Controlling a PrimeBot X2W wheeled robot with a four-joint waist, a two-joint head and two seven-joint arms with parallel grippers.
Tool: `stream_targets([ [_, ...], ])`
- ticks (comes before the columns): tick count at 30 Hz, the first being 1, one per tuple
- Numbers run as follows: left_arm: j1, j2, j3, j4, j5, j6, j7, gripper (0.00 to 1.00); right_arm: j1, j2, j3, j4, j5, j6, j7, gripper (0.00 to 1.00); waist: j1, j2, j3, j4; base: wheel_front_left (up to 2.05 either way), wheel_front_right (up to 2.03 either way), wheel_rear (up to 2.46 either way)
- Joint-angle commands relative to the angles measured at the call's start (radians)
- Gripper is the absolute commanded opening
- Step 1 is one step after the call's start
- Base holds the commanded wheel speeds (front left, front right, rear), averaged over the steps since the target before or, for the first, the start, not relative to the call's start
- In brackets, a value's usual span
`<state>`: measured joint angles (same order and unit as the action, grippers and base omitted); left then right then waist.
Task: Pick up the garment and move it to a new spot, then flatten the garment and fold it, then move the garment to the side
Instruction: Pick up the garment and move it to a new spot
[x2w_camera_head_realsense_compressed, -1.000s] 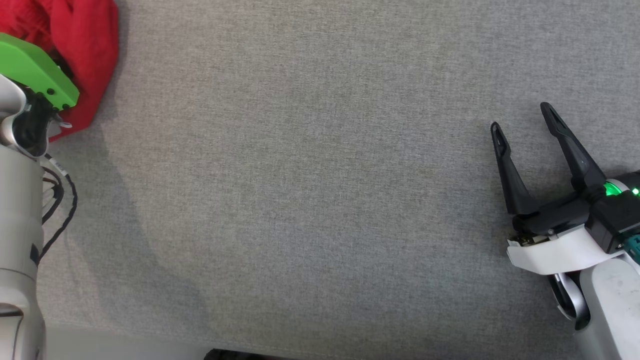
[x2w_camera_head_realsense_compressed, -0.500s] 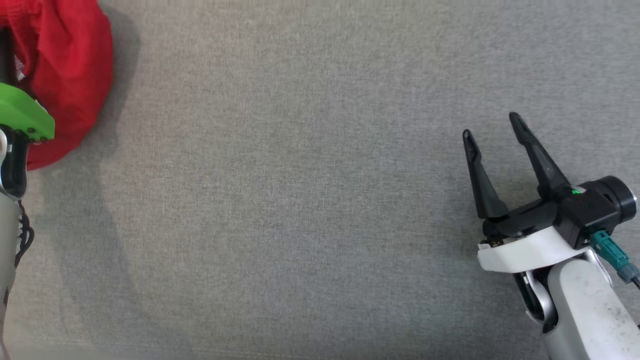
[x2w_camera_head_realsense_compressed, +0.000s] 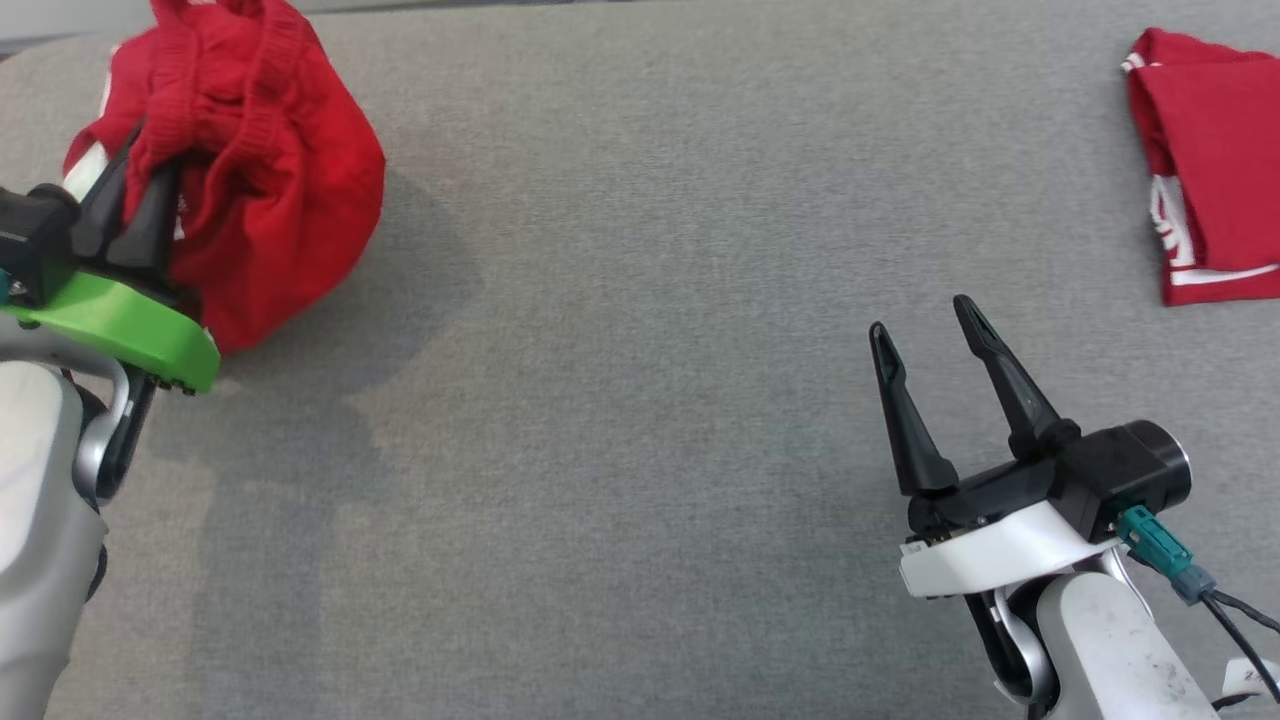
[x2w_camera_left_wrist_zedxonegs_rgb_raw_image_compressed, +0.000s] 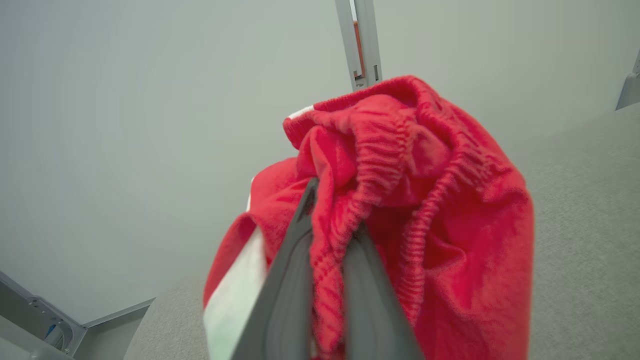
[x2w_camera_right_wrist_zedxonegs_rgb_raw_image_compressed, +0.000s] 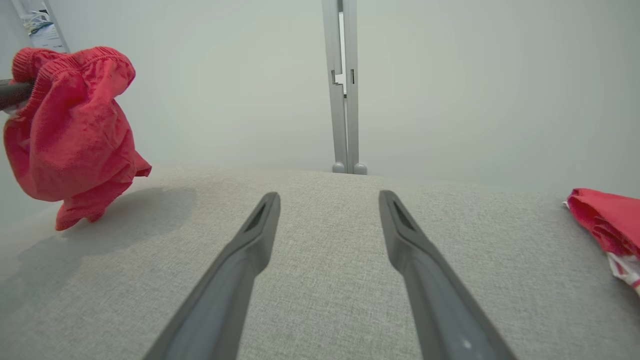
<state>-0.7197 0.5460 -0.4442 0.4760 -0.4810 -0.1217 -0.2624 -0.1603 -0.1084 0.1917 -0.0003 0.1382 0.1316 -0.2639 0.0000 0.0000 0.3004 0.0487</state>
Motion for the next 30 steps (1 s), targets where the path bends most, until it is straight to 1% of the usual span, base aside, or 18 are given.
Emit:
stream_targets([
  [1,0.024,0.008,-0.009,-0.033,0.016,0.005,-0.001,0.0,0.02,0.004,0.0,0.003,0.007,-0.002,0.0,1.0,0.0,0.0,-0.111,-0.118,0.0,0.0,0.0],
  [5,0.058,0.003,-0.047,-0.136,0.031,0.006,0.015,0.0,0.038,0.012,-0.011,0.003,0.011,-0.002,0.0,1.0,0.0,0.0,-0.139,-0.169,0.0,0.0,0.0],
  [10,0.087,-0.029,-0.104,-0.245,0.057,0.011,0.023,0.0,0.053,0.018,-0.016,0.001,0.014,-0.002,0.0,1.0,0.0,0.0,-0.156,-0.216,0.0,0.0,0.0],
  [13,0.111,-0.069,-0.15,-0.281,0.092,0.019,0.015,0.0,0.062,0.02,-0.013,0.002,0.012,-0.002,0.0,1.0,0.0,0.0,-0.165,-0.234,0.0,0.0,0.0],
  [15,0.124,-0.096,-0.177,-0.285,0.1,0.017,0.008,0.0,0.068,0.02,-0.012,0.002,0.013,-0.002,0.0,1.0,0.0,0.0,-0.168,-0.242,0.0,0.0,0.0],
  [18,0.151,-0.133,-0.231,-0.256,0.135,0.01,0.001,0.0,0.075,0.021,-0.012,0.0,0.014,-0.002,0.0,1.0,0.0,0.0,-0.164,-0.248,0.0,0.0,0.0],
  [22,0.181,-0.19,-0.31,-0.18,0.163,0.001,-0.004,0.0,0.075,0.02,-0.011,-0.001,0.013,-0.002,0.0,1.0,0.0,0.0,-0.147,-0.246,0.0,0.0,0.0],
  [25,0.198,-0.232,-0.349,-0.12,0.183,-0.003,-0.002,0.0,0.071,0.021,-0.006,0.003,0.014,-0.002,0.0,1.0,0.0,0.0,-0.138,-0.243,0.0,0.0,0.0],
  [29,0.215,-0.267,-0.374,-0.039,0.216,-0.007,-0.002,0.0,0.063,0.024,0.012,0.013,0.017,-0.002,0.0,1.0,0.0,0.0,-0.141,-0.236,0.0,0.0,0.0],
  [30,0.222,-0.273,-0.379,-0.021,0.217,-0.007,-0.002,0.03,0.063,0.024,0.018,0.016,0.018,-0.002,0.0,1.0,0.0,0.0,-0.145,-0.234,0.0,0.0,0.0],
])
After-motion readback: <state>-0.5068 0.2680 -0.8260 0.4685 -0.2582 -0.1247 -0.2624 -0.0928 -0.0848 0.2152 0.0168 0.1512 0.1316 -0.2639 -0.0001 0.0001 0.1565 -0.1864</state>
